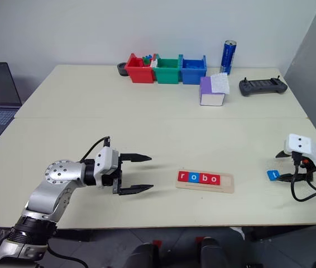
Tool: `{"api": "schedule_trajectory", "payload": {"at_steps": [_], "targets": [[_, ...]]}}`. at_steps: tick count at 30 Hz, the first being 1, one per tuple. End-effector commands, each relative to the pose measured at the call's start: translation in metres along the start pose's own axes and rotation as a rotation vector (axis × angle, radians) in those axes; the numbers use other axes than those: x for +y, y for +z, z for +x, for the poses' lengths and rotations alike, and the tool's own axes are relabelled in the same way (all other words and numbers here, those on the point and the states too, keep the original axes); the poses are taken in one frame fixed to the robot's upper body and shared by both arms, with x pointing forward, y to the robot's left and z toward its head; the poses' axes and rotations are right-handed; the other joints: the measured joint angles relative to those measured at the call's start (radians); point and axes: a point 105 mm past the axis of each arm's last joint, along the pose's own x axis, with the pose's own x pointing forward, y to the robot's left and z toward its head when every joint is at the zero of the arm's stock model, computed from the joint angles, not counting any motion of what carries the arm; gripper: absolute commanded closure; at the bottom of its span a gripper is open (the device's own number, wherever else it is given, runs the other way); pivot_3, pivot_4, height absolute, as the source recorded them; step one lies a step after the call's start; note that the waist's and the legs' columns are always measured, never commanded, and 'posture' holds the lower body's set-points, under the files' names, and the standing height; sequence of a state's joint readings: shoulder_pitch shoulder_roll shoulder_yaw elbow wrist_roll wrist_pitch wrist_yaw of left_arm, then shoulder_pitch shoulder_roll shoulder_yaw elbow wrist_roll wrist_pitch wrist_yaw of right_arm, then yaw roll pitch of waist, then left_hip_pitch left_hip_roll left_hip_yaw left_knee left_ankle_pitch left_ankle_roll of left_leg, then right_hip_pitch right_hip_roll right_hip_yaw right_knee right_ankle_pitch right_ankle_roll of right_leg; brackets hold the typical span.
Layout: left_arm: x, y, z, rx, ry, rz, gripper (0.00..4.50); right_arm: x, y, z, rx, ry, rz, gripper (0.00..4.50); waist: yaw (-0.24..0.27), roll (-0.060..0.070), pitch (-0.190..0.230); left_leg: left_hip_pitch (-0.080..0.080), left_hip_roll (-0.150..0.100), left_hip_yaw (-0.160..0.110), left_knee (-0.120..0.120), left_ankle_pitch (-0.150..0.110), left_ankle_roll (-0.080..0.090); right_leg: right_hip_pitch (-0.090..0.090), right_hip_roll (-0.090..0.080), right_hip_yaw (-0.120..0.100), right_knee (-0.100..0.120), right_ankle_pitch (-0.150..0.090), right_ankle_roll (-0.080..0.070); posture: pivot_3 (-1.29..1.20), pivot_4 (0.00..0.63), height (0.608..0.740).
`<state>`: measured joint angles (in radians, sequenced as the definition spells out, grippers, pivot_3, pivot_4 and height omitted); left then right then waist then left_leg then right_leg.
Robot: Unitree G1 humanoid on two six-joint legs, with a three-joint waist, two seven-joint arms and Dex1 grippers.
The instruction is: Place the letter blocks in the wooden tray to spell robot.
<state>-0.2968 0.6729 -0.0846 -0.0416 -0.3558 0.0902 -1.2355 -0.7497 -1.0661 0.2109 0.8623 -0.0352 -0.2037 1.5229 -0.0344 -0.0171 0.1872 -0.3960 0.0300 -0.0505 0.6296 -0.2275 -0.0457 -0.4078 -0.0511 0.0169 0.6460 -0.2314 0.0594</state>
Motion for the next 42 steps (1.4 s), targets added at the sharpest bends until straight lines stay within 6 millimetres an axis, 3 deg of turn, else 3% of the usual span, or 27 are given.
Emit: {"api": "schedule_trajectory", "payload": {"at_steps": [1, 19, 42], "targets": [[-0.001, 0.011, -0.004, -0.026, 0.005, 0.027, 0.00, 0.001, 0.000, -0.003, 0.010, 0.047, -0.025, 0.04, 0.001, 0.000, 0.000, 0.000, 0.000, 0.000, 0.000, 0.000, 0.000, 0.000, 0.000, 0.000, 0.000, 0.000, 0.000, 0.00, 0.150, 0.740], [0.000, 0.009, -0.003, -0.049, 0.037, 0.020, 0.00, -0.002, -0.014, -0.006, 0.080, 0.027, 0.004, 0.04, 0.001, 0.000, 0.000, 0.000, 0.000, 0.000, 0.000, 0.000, 0.000, 0.000, 0.000, 0.000, 0.001, 0.001, -0.001, 0.00, 0.150, 0.740], [0.004, 0.008, -0.006, -0.125, 0.113, -0.008, 0.00, -0.001, -0.011, -0.003, 0.075, 0.046, 0.006, 0.04, 0.001, 0.000, 0.000, 0.001, 0.000, 0.000, 0.000, 0.000, 0.000, 0.000, 0.000, 0.000, 0.001, 0.003, -0.005, 0.00, 0.150, 0.740]]}}
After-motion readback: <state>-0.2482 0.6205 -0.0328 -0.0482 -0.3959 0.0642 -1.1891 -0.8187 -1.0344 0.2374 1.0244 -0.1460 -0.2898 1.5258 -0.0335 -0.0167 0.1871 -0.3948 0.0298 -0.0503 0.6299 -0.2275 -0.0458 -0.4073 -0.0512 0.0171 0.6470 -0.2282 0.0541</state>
